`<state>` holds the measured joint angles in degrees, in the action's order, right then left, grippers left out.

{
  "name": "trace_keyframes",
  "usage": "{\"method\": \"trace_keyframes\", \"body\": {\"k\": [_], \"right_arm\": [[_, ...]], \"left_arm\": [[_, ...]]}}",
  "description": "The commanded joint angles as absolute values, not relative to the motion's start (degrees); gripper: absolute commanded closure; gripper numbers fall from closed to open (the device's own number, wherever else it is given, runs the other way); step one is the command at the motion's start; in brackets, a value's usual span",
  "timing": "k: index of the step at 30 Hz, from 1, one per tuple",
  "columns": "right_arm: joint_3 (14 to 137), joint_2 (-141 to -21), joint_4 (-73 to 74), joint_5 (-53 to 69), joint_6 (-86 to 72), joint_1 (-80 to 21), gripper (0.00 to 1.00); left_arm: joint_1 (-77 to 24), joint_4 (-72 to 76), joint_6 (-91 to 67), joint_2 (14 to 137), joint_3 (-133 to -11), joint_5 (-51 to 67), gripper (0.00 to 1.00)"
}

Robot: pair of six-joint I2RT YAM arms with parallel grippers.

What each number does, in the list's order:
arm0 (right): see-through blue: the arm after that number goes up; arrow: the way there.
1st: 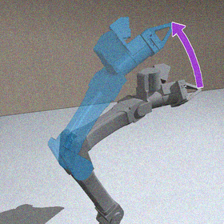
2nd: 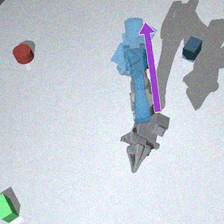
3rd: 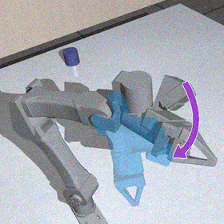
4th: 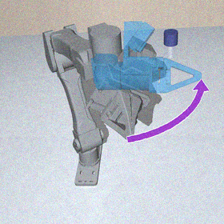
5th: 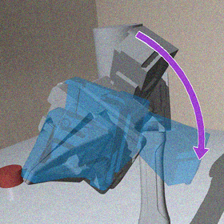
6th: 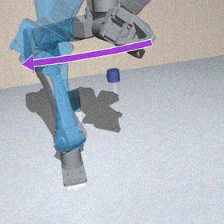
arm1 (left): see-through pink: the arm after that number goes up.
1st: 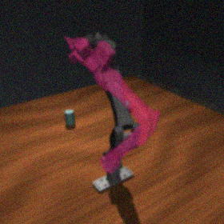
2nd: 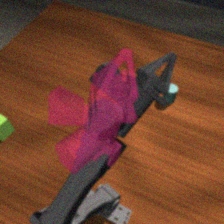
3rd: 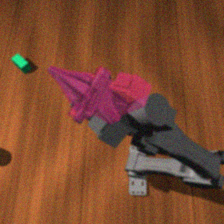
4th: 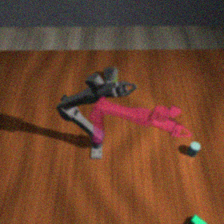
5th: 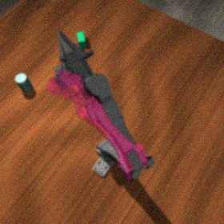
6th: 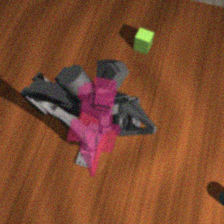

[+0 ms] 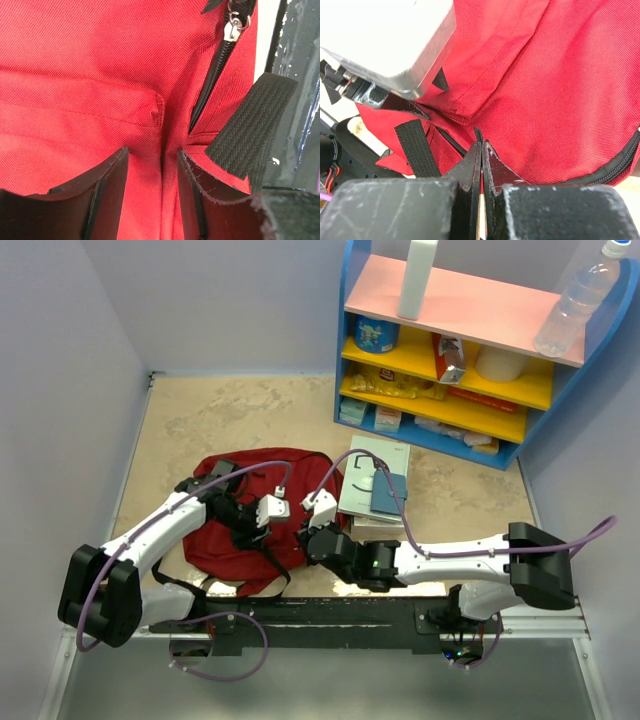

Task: Pack the student bag
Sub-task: Unzip the student bag at the center of the board.

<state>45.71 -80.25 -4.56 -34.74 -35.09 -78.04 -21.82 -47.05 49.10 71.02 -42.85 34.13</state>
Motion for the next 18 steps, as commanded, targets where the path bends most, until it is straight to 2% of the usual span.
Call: {"method": "trace_keyframes", "body": {"k": [1,3,6,10,14,15,17,18], "right_arm": [[45.4,-80.7,-9.1,-35.4,-36.0,-77.9,1.00],[45.5,-81.3,-9.4,-35.8,-36.2,-78.0,1.00],[46.0,-82.7,-10.1,-37.3,-36.0,-78.0,1.00],[47.7,-85.3,-9.8,-39.6,-35.5,-78.0,1.00],[48.7,-87.0,-8.7,-41.2,-35.5,-77.7,1.00],[48.8,-87.4,-8.6,-41.2,-35.5,-77.3,0.88],[48.9,-87.6,-7.7,-41.3,-35.9,-76.9,0.82],[48.7,-87.5,-7.6,-41.2,-36.0,-76.6,0.73]], "left_arm": [[-22.9,-44.7,49.0,70.2,-42.2,33.8,0.52],[-23.2,-44.1,49.0,70.3,-41.9,33.3,0.53],[-23.9,-43.3,48.5,70.7,-41.5,32.4,0.64],[-24.8,-41.9,47.8,70.7,-40.9,31.4,0.83],[-25.8,-41.7,47.6,70.7,-40.6,30.9,0.91],[-25.9,-41.7,47.5,70.6,-40.5,30.8,0.91],[-26.0,-41.6,47.5,70.7,-40.5,30.7,0.92],[-26.1,-41.6,47.5,70.6,-40.4,30.6,0.92]]}}
